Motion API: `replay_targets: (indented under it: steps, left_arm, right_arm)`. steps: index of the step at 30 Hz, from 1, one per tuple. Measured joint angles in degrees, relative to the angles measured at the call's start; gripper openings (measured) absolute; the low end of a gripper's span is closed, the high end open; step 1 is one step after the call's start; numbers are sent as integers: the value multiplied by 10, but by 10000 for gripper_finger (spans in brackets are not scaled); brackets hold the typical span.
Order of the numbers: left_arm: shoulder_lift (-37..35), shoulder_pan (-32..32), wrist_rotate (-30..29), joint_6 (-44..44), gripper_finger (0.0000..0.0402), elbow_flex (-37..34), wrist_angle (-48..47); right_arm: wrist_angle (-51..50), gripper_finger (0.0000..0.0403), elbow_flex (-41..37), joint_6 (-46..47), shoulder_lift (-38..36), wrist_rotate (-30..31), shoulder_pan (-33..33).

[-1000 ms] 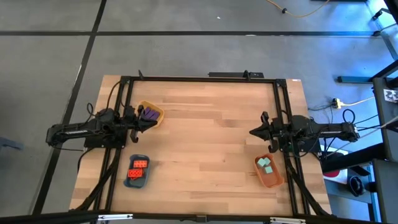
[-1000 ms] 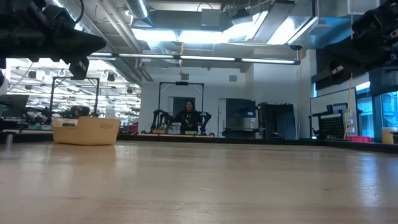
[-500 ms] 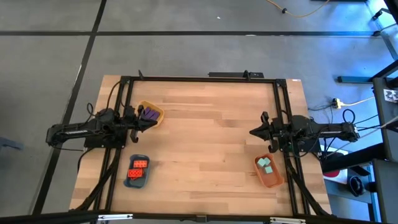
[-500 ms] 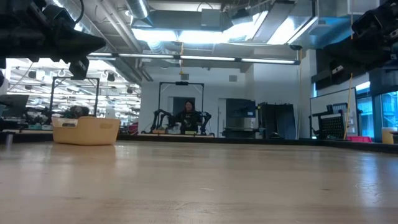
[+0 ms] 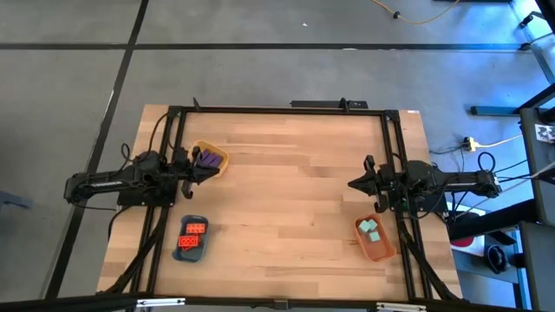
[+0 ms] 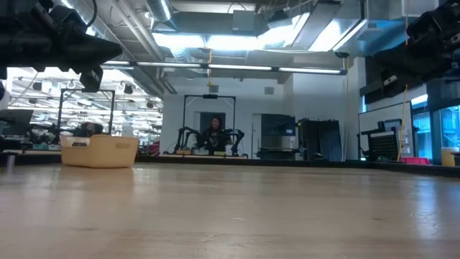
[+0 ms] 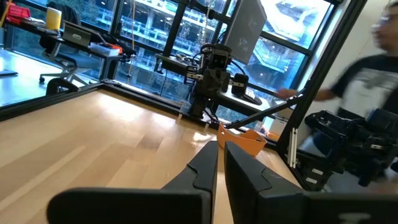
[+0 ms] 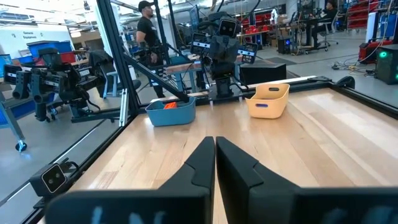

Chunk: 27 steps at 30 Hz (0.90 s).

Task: Sort & place blocks by color
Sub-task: Return to Home Position

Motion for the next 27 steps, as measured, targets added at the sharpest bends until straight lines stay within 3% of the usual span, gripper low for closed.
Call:
replay_targets:
  steps: [9, 27]
  left_arm:
    - [0, 0, 0, 0, 29, 0, 0]
    - [0, 0, 0, 0, 1, 0, 0]
  right_arm:
    - [0, 18, 0, 0, 0, 0, 0]
    - [0, 18, 0, 0, 0, 0, 0]
